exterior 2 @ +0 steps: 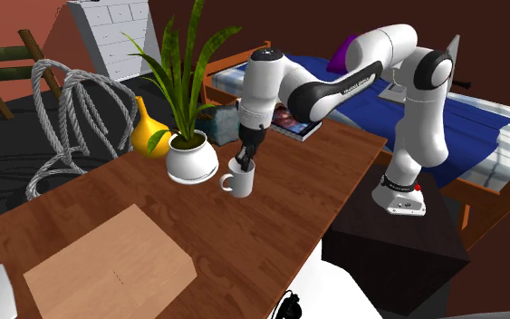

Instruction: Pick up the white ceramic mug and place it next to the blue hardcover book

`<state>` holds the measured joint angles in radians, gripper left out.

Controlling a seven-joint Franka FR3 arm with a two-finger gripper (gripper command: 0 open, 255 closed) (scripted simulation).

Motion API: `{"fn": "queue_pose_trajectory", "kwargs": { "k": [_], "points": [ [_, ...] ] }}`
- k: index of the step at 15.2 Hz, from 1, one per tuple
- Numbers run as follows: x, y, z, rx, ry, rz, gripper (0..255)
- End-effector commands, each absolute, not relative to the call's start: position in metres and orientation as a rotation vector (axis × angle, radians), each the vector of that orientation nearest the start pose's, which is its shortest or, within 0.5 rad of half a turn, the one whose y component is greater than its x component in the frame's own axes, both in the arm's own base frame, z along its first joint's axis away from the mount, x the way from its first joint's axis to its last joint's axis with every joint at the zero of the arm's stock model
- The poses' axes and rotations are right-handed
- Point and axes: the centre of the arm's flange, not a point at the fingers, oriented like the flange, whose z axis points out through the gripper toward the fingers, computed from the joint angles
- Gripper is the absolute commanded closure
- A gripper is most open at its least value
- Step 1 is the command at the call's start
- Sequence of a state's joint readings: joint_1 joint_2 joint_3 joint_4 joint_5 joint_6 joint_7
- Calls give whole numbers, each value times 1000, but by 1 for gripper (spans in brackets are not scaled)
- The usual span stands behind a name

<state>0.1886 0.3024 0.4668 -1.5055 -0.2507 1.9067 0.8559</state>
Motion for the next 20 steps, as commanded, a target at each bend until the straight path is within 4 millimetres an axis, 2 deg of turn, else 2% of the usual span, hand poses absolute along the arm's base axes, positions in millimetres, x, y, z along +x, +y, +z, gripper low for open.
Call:
{"fn": "queue_pose_trajectory", "kwargs": {
  "k": [1,20],
  "points": [
    [543,335,522,-3109,251,-267,255],
    [433,110,523,-3109,251,-267,255]
  ]
}}
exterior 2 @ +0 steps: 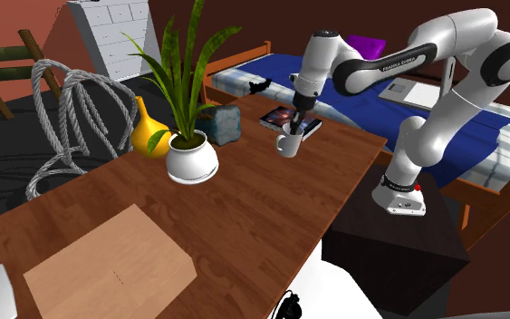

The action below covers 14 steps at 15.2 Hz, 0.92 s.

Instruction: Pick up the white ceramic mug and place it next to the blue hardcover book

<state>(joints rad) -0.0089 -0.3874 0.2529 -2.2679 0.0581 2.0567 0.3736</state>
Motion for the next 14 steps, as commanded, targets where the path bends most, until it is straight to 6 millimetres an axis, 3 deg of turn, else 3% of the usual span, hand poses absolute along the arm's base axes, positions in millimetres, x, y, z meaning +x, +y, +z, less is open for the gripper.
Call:
{"fn": "queue_pose_trajectory", "kwargs": {
  "k": [1,14],
  "points": [
    [428,98,523,-3109,251,-267,255],
    [353,-57,523,-3109,251,-267,255]
  ]
}}
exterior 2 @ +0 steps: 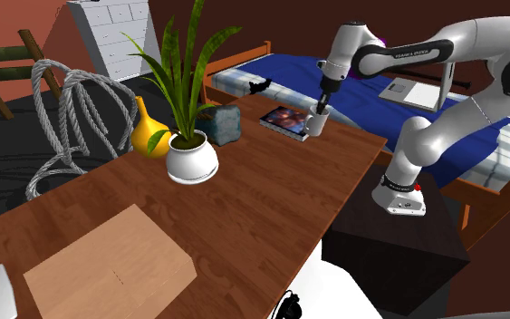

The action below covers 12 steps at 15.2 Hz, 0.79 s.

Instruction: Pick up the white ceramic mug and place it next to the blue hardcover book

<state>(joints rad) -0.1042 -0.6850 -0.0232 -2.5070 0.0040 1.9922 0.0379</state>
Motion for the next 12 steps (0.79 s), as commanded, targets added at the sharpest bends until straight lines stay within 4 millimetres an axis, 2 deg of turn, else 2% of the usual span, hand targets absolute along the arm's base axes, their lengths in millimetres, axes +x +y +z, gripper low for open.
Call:
{"fn": "queue_pose_trajectory", "kwargs": {
  "k": [1,12],
  "points": [
    [347,-69,523,-3109,251,-267,255],
    [283,-199,524,-3109,251,-267,255]
  ]
}}
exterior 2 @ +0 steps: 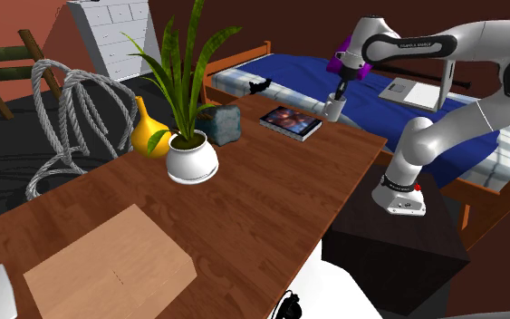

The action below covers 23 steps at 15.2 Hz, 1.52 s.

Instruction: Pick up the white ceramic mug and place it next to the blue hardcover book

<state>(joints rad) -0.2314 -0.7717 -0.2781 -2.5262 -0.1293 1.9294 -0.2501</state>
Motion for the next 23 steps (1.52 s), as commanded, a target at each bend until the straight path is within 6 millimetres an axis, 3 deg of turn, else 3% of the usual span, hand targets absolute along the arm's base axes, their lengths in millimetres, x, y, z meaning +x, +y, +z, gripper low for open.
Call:
{"fn": "queue_pose_trajectory", "kwargs": {
  "k": [1,8,23],
  "points": [
    [278,-211,524,-3109,251,-267,255],
    [236,-297,524,-3109,251,-267,255],
    [236,-297,445,-3109,251,-267,255]
  ]
}}
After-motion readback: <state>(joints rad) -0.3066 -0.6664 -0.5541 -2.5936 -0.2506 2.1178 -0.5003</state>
